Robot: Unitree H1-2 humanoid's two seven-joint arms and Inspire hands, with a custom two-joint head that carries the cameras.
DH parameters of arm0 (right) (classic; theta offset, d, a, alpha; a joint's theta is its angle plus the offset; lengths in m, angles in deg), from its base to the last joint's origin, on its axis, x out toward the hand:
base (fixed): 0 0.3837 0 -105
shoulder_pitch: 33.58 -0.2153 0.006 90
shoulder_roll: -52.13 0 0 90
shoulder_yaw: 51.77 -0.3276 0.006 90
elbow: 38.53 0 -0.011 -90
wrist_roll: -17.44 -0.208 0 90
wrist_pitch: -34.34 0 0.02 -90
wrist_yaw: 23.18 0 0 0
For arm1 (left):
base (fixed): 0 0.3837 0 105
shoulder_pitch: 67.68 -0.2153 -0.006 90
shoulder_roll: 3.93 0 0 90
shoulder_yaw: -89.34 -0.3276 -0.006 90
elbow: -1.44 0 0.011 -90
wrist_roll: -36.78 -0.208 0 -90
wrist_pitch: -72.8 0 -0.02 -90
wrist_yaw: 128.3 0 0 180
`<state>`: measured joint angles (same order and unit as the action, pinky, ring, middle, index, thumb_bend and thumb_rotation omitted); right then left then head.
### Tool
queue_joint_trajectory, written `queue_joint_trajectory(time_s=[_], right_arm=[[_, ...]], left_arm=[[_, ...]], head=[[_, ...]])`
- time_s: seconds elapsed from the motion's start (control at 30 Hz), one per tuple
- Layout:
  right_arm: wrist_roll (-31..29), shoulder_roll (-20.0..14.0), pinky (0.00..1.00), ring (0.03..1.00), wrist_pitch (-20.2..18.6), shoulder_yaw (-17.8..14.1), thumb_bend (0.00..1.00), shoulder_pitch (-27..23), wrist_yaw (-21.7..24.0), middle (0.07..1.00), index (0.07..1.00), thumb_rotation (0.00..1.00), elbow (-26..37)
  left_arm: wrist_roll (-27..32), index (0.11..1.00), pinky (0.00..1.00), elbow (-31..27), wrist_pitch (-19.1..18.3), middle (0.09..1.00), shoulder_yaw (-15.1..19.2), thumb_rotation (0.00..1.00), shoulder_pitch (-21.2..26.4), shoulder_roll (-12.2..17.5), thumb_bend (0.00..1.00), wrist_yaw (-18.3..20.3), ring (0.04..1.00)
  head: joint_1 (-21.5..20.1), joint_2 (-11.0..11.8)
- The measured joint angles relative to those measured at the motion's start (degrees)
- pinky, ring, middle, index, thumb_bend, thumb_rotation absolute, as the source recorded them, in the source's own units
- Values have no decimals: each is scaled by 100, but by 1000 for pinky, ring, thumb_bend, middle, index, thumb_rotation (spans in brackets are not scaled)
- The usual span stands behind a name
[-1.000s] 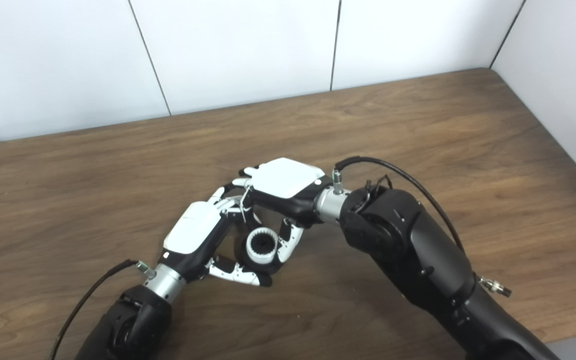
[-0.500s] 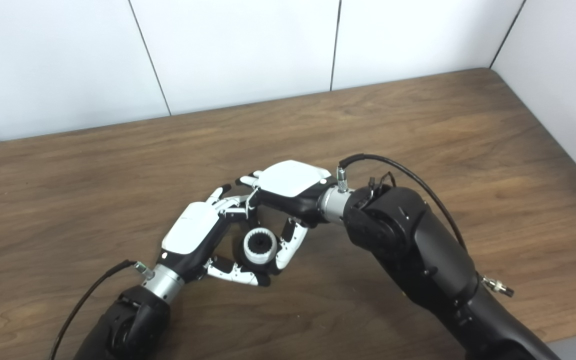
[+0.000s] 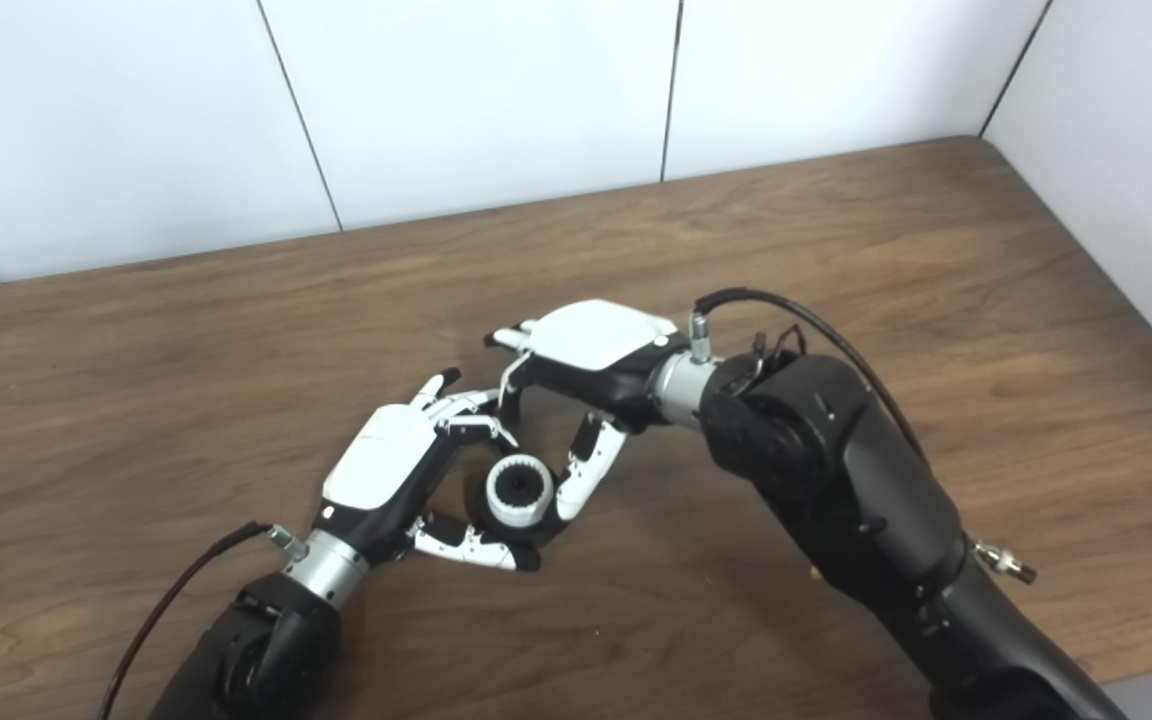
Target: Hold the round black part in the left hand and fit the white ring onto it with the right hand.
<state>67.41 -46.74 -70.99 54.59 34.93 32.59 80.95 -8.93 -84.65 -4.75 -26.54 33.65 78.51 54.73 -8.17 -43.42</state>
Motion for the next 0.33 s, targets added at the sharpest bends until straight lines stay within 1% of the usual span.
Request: queue_joint_trajectory(time_s=[0.1,0.13,0.17,0.23,0.27,0.33], right_arm=[[-162,-63,999,1000,-174,-227,1000,-12,28,1000,991,414,113],[-251,-72,985,1000,-276,-361,1000,-11,35,1000,996,405,188],[-354,-71,950,1000,-394,-488,1000,-11,33,1000,999,403,258],[-614,-71,858,1000,-603,-787,1000,4,-52,1000,1000,442,384],[-800,-66,798,1000,-680,-961,1000,43,-180,1000,1000,483,428],[-1140,-32,741,1000,-737,-1316,993,181,-467,1000,1000,568,496]], left_arm=[[11,478,1000,0,0,860,-2,46,-3,2,514,0,857],[16,478,1000,1,0,859,-3,46,-4,3,514,0,856],[19,478,1000,2,0,859,-3,46,-6,5,514,-1,856],[21,478,1000,2,0,861,-3,46,-7,8,514,-5,858],[23,478,1000,3,0,860,-6,46,-7,8,514,-7,858],[40,478,1000,4,1,860,-6,46,-12,12,514,-9,856]], head=[[9,26],[9,26],[17,26],[26,35],[26,35],[9,44]])
